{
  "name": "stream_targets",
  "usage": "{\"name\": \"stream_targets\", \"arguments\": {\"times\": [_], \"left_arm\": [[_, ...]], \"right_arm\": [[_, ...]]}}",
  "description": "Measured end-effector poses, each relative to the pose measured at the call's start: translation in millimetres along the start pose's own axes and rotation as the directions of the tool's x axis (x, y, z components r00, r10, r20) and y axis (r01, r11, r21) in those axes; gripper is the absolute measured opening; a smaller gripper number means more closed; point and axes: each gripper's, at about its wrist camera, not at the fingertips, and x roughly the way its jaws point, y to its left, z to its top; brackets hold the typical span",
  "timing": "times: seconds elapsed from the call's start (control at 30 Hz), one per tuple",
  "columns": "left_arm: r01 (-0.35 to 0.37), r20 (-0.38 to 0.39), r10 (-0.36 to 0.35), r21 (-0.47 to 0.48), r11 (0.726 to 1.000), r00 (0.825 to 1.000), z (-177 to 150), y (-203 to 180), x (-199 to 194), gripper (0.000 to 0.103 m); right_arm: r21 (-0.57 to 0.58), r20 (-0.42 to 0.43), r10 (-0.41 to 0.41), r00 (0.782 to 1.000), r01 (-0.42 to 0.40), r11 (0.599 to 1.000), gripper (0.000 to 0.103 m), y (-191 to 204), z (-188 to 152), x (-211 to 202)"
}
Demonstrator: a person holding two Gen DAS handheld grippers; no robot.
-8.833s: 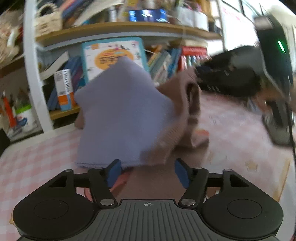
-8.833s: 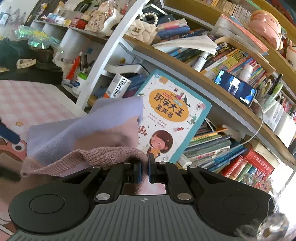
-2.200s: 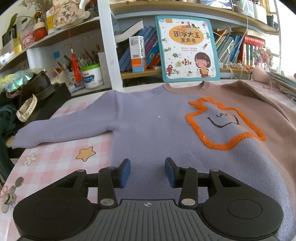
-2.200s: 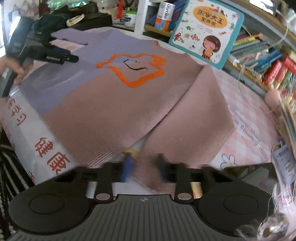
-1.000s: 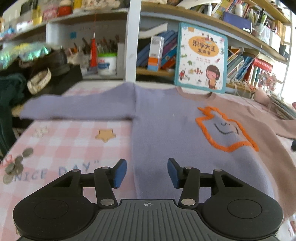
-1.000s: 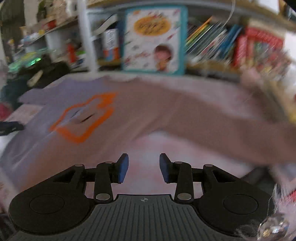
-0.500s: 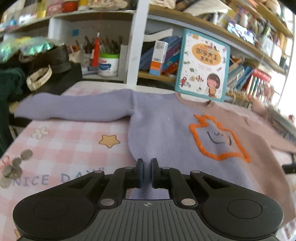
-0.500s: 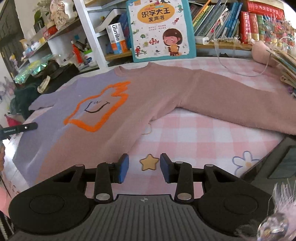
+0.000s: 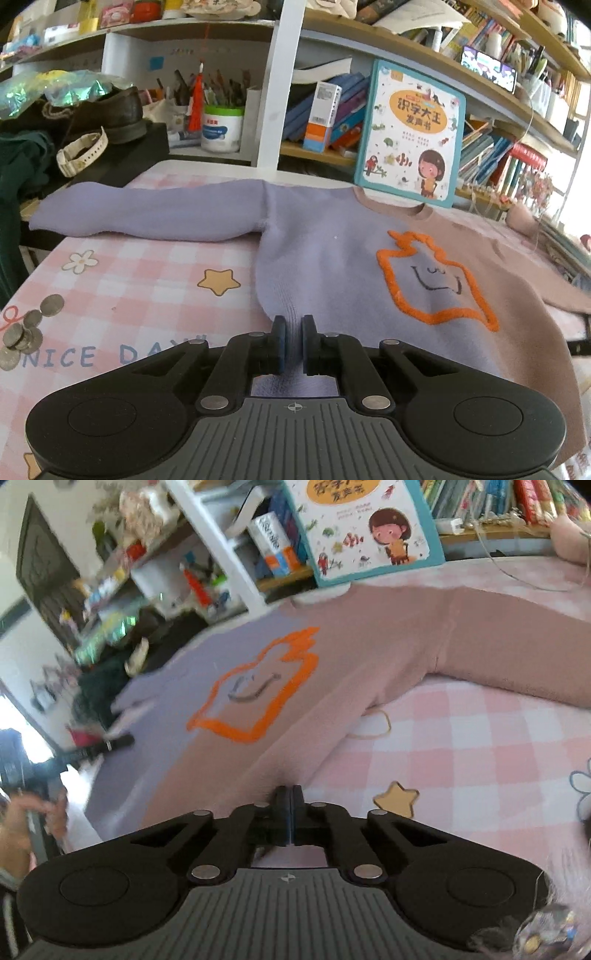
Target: Fold clothes
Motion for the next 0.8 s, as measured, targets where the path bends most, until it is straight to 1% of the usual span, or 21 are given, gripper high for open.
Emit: {"name": "stream_targets", "arguments": {"times": [0.07, 0.17, 0.23, 0.33, 0.4, 0.43, 0.47, 0.5, 0.57, 0.67, 0.7, 0.73, 0.8], "left_arm": [[-0.001, -0.002, 0.001, 0.007, 1.000, 1.000, -1, -3, 1, 0.007], [-0.002, -0.004, 0.002, 0.008, 1.000, 1.000, -3, -4, 4, 0.007], [-0.006, -0.002, 0.006, 0.008, 1.000, 1.000, -3, -4, 3, 0.007], [-0.016, -0.005, 0.016, 0.008, 1.000, 1.000, -6, -2, 4, 0.008], [-0.022, -0.010, 0.022, 0.006, 1.000, 1.000, -7, 0, 5, 0.008], [-0.024, -0.012, 0.024, 0.005, 1.000, 1.000, -8, 0, 6, 0.008], [-0.026, -0.014, 0.026, 0.005, 1.000, 1.000, -8, 1, 7, 0.008], [-0.028, -0.016, 0.028, 0.004, 1.000, 0.999, -9, 2, 7, 0.008], [-0.028, -0.019, 0.028, 0.003, 1.000, 0.999, -9, 3, 8, 0.008], [-0.023, -0.020, 0.023, 0.009, 1.000, 1.000, -9, 4, 8, 0.008], [-0.024, -0.020, 0.024, 0.012, 1.000, 1.000, -9, 4, 8, 0.008], [-0.025, -0.020, 0.025, 0.016, 1.000, 0.999, -9, 3, 9, 0.008], [-0.027, -0.019, 0.028, 0.022, 0.999, 0.999, -9, 3, 9, 0.008]], "right_arm": [[-0.005, 0.067, 0.041, 0.997, -0.041, 0.999, 0.001, 6, 7, -4], [-0.022, 0.110, 0.079, 0.991, -0.077, 0.997, 0.001, 13, 20, 0], [-0.019, 0.100, 0.068, 0.993, -0.067, 0.998, 0.001, 14, 26, 10], [-0.008, 0.048, 0.018, 0.999, -0.017, 1.000, 0.002, 10, 27, 27], [0.010, 0.008, -0.010, 1.000, 0.010, 1.000, 0.010, 6, 23, 36], [0.018, 0.006, -0.008, 1.000, 0.008, 1.000, 0.015, 4, 20, 37], [0.024, 0.012, -0.003, 1.000, 0.002, 1.000, 0.021, 4, 18, 35], [0.025, 0.018, 0.004, 1.000, -0.004, 1.000, 0.025, 4, 17, 32], [0.020, 0.047, 0.001, 0.999, -0.002, 1.000, 0.036, 4, 16, 18], [0.003, 0.073, -0.038, 0.997, 0.038, 0.999, 0.037, 0, 17, -6], [0.005, 0.076, -0.065, 0.995, 0.065, 0.998, 0.038, -3, 17, -12], [0.010, 0.076, -0.098, 0.992, 0.098, 0.995, 0.039, -6, 17, -19], [0.040, 0.059, -0.121, 0.991, 0.119, 0.992, 0.039, -12, 13, -23]]}}
